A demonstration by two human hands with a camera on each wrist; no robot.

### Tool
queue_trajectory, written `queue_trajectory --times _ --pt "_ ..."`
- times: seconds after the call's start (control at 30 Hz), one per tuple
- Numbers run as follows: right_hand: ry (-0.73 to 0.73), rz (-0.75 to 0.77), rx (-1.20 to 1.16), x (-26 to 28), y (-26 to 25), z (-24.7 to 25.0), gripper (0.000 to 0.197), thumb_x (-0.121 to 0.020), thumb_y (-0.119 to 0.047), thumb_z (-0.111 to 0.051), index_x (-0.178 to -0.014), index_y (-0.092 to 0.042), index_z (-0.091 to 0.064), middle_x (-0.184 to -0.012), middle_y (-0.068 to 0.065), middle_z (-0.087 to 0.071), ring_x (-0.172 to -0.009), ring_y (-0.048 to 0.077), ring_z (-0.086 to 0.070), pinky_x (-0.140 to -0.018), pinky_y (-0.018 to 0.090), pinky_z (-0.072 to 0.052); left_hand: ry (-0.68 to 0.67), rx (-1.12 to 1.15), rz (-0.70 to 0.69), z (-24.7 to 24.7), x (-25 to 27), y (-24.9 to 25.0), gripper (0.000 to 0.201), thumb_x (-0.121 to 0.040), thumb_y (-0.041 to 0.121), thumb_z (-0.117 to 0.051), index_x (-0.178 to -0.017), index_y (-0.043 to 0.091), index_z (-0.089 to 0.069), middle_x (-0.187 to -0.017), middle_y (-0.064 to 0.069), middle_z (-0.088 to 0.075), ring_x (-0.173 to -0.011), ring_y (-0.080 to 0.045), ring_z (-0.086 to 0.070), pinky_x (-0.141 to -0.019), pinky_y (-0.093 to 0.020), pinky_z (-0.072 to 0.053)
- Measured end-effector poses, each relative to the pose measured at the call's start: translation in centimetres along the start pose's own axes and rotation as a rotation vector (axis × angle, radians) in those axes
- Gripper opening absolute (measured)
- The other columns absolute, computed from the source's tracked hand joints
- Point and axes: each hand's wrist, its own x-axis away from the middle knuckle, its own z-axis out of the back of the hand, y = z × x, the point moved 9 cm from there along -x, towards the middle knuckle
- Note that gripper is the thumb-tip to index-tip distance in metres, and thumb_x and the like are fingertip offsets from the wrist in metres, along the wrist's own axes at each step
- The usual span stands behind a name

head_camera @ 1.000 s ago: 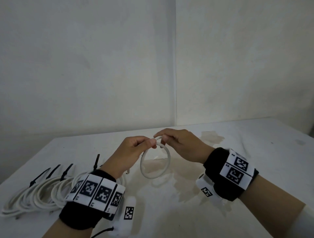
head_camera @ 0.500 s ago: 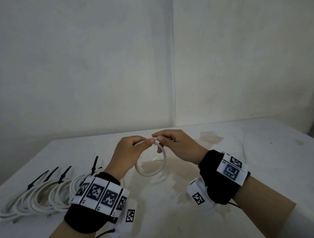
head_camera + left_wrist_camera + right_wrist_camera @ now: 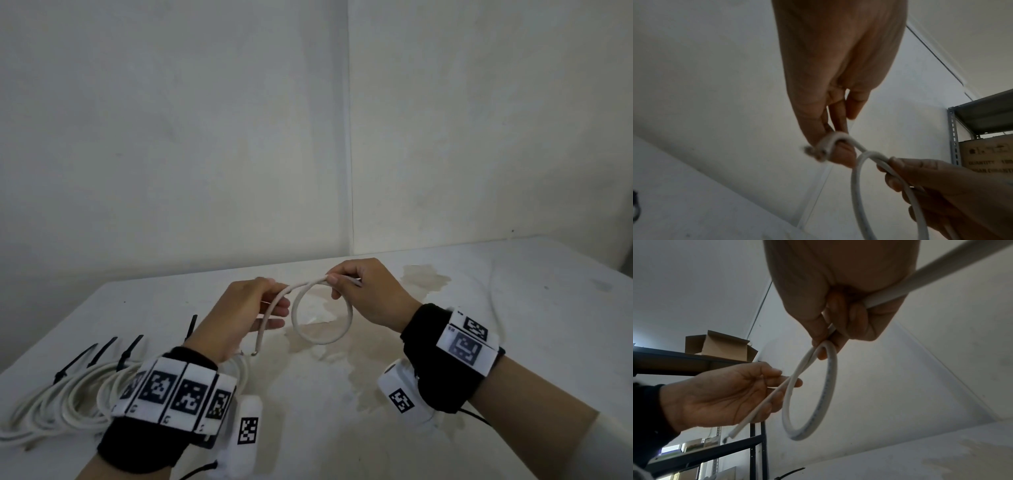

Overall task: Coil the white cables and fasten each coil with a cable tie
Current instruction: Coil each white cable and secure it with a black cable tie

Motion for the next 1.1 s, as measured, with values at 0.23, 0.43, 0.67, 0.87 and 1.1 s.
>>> queue_trajectory --times 0.23,0.43,0.67,0.87,1.1 --pt "0.074 -0.005 0.039 0.1 0.6 0.5 0.021 -0.092 -0.016 -0.053 -0.074 -0.015 -0.064 -0.058 -0.012 -0.056 -0.055 0.01 -0.047 -0.052 0.01 -0.037 -0.161 0.119 0.138 -0.6 0.4 -1.3 0.017 -0.091 -0.002 -0.049 -0.094 -0.001 -0.065 -0.078 -0.012 -0.066 -0.064 -0.014 -0.068 -0.055 -0.024 -0.058" --pt "0.128 -0.03 -0.05 0.2 1.0 1.1 0.022 -0.091 -0.014 -0.054 -0.071 -0.017 -0.063 -0.057 -0.011 -0.057 -0.048 0.0 -0.047 -0.052 0.009 -0.037 -0.03 0.04 -0.028 -1.1 0.1 -1.0 0.014 -0.083 0.013 -0.064 -0.097 0.015 -0.065 -0.066 0.01 -0.063 -0.068 -0.006 -0.058 -0.069 -0.021 -0.048" --pt "0.117 -0.032 -0.05 0.8 1.0 0.9 0.032 -0.092 -0.015 -0.052 -0.061 -0.021 -0.058 -0.056 -0.011 -0.057 -0.05 -0.001 -0.046 -0.053 0.009 -0.035 -0.118 0.073 -0.057 -3.4 0.5 -1.0 0.017 -0.091 0.018 -0.052 -0.085 0.007 -0.063 -0.053 0.001 -0.053 -0.047 -0.005 -0.053 -0.055 -0.02 -0.053" --pt "0.106 -0.032 -0.094 1.1 0.8 0.7 0.03 -0.092 -0.017 -0.053 -0.062 -0.021 -0.058 -0.055 -0.01 -0.057 -0.049 0.0 -0.047 -0.053 0.011 -0.037 0.056 -0.304 -0.307 -2.1 0.2 0.9 0.024 -0.089 0.02 -0.06 -0.073 0.001 -0.061 -0.055 -0.002 -0.051 -0.04 -0.001 -0.053 -0.049 -0.018 -0.048" --pt "0.084 -0.026 -0.196 1.4 0.1 0.5 0.027 -0.092 -0.014 -0.053 -0.065 -0.014 -0.059 -0.054 -0.005 -0.057 -0.041 -0.001 -0.044 -0.046 0.008 -0.032 0.287 -0.665 -0.558 -1.5 1.0 2.2 0.023 -0.088 0.029 -0.058 -0.076 0.01 -0.059 -0.07 -0.002 -0.056 -0.064 -0.015 -0.053 -0.06 -0.028 -0.041"
